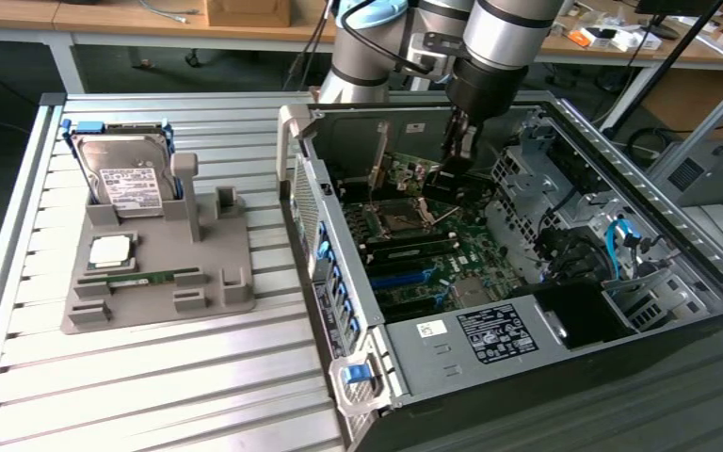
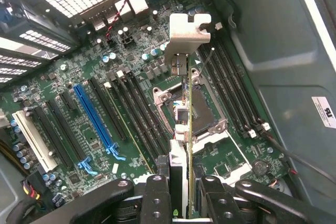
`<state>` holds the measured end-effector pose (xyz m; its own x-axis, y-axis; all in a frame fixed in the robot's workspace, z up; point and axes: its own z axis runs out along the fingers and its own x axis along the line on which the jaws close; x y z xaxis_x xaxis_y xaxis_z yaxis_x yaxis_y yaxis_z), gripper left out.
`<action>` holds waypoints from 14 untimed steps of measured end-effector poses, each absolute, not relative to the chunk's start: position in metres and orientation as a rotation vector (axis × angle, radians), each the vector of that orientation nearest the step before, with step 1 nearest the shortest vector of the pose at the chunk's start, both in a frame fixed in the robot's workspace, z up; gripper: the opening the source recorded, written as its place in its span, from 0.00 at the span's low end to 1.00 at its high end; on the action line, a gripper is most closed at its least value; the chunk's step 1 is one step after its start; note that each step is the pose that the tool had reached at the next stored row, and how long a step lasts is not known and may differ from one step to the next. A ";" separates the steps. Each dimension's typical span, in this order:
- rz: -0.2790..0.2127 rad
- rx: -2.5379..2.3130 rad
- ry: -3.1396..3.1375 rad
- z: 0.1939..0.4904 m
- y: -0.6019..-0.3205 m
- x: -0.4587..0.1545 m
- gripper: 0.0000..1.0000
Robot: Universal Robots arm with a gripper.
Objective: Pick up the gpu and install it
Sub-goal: 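Insert the gpu into the slot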
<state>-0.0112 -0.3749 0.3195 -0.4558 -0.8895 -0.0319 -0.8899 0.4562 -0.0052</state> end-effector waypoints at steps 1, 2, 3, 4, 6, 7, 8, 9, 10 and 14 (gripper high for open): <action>0.019 -1.624 2.654 0.319 -0.375 -0.011 0.27; 0.019 -1.626 2.653 0.319 -0.375 -0.011 0.27; 0.019 -1.628 2.652 0.319 -0.375 -0.011 0.27; 0.019 -1.630 2.651 0.319 -0.375 -0.011 0.27; 0.019 -1.633 2.648 0.319 -0.375 -0.011 0.27; 0.019 -1.635 2.647 0.319 -0.375 -0.011 0.27; 0.019 -1.637 2.646 0.319 -0.375 -0.011 0.27; 0.019 -1.639 2.645 0.319 -0.375 -0.011 0.27; 0.019 -1.641 2.644 0.319 -0.375 -0.011 0.27; 0.019 -1.648 2.640 0.319 -0.375 -0.011 0.27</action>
